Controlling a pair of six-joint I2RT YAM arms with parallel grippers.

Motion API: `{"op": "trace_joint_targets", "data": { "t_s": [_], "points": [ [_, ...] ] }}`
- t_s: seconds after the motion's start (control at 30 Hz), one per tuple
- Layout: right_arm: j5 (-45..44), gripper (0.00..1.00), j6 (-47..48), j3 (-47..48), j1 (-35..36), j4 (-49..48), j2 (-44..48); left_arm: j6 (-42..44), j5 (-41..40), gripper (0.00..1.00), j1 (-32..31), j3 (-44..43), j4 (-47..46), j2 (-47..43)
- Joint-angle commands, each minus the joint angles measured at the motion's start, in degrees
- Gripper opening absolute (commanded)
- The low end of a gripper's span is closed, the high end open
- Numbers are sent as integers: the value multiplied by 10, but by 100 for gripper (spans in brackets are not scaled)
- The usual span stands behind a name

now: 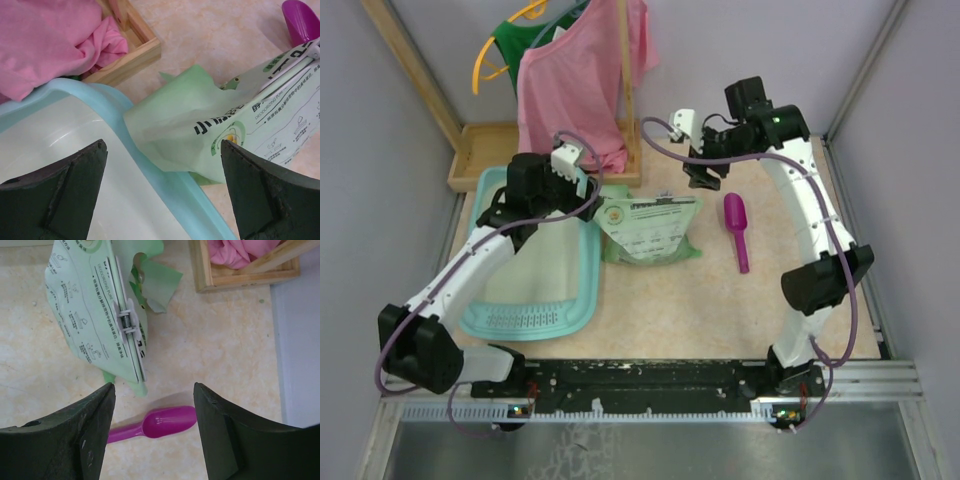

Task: Fill the litter box with clean litter
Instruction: Remove the clamp from the cat litter bag.

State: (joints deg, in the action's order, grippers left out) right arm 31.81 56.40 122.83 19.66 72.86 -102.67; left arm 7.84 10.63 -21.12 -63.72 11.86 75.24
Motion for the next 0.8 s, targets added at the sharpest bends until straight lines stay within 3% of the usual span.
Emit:
{"op": "trace_joint_targets", "data": {
  "t_s": [0.0,0.27,0.77],
  "points": [
    [43,64,27,35,0,24,0,18,71,100,1,-17,-17,13],
    [49,61,25,30,-1,30,-1,56,160,100,1,3,-58,24],
    [47,61,30,-17,-1,13,32,127,249,100,44,-78,-17,118]
  ]
}}
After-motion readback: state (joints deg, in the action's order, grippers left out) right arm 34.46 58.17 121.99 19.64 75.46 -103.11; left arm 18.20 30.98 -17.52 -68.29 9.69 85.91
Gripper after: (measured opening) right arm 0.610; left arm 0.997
